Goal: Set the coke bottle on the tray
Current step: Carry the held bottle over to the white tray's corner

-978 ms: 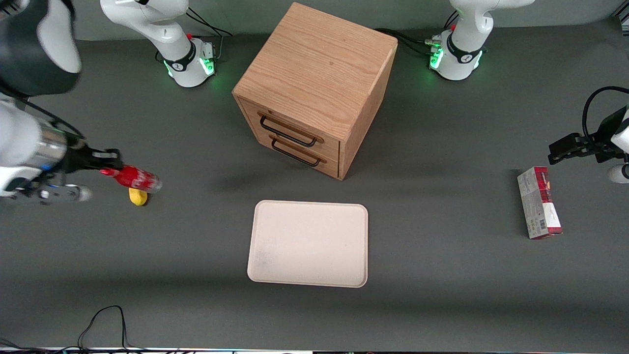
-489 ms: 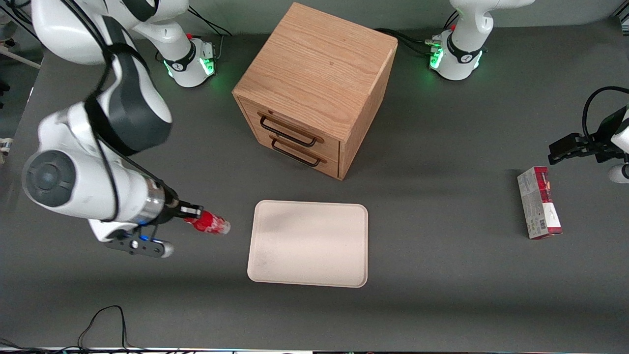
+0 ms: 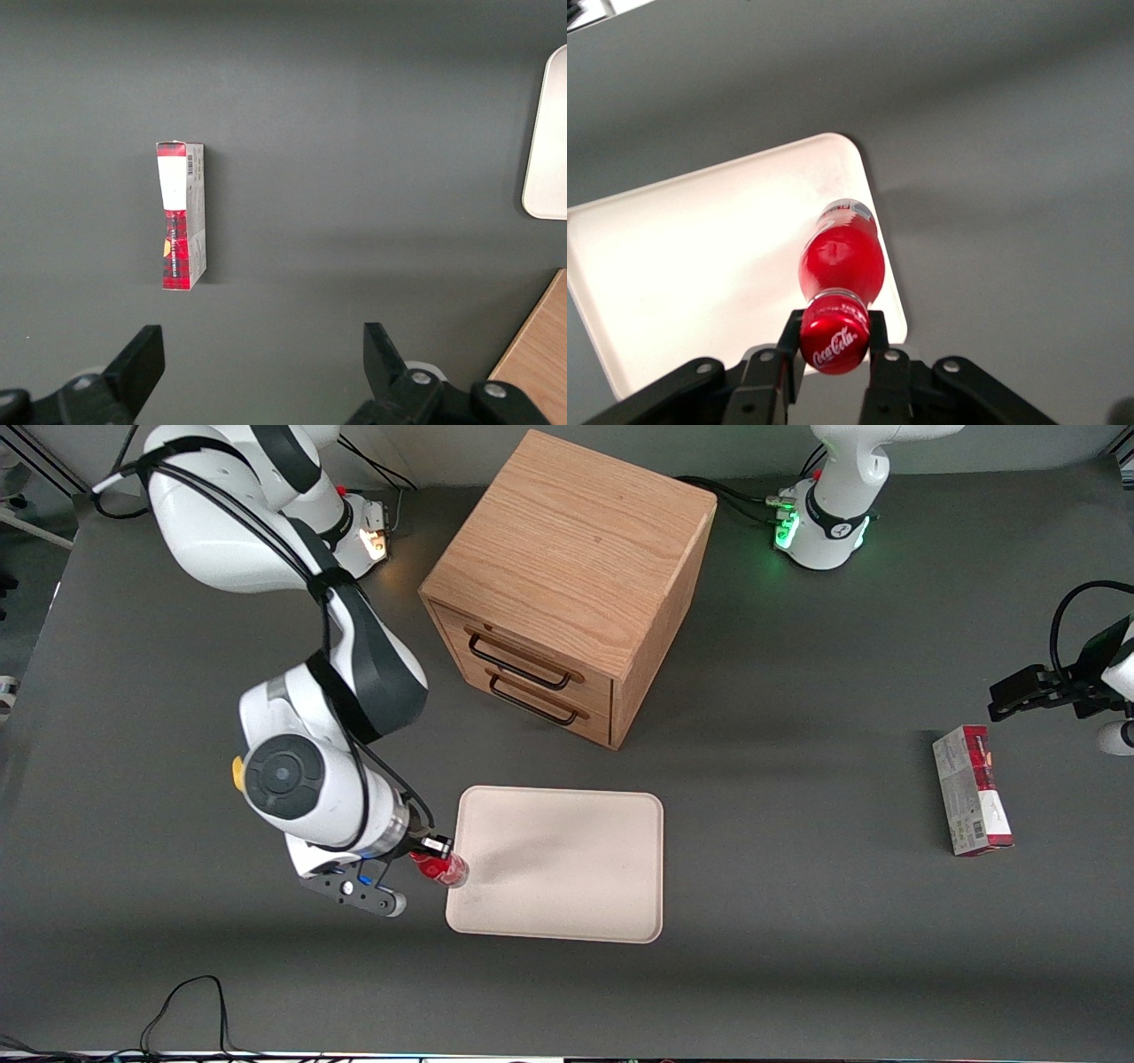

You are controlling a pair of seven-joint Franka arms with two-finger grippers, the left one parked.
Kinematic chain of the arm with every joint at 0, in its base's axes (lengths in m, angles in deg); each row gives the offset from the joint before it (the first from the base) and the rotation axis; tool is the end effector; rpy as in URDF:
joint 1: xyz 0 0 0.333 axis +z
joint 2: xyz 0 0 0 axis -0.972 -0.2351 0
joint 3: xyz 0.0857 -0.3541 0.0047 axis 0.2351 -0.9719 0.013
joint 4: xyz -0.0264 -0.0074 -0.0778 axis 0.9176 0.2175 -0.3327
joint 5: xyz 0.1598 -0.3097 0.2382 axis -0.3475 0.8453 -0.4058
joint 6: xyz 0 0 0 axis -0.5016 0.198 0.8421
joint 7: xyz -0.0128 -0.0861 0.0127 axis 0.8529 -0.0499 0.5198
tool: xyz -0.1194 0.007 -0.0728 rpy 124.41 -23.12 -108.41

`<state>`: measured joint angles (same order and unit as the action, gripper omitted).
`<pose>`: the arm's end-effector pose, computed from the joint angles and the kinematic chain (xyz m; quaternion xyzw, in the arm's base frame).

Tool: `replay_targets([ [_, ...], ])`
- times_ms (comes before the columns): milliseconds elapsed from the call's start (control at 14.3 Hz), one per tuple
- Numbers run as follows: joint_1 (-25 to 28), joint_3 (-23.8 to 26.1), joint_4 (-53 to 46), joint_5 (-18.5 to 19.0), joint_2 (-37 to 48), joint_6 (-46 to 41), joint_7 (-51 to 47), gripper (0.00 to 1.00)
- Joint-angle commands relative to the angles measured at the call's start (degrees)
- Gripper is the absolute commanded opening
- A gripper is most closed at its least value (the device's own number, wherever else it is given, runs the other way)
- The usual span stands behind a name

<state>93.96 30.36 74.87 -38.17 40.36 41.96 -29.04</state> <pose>0.7705 0.3282 0.3915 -0.9836 0.1805 0.0024 0.0056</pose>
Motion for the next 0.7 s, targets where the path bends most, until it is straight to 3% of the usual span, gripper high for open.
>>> replay_targets([
  [0, 1.2, 0.1, -3.2, 3.5, -3.7, 1.6, -4.3, 0.0],
  [629, 1.2, 0.2, -3.1, 3.6, -5.7, 5.2, -8.8, 0.0],
])
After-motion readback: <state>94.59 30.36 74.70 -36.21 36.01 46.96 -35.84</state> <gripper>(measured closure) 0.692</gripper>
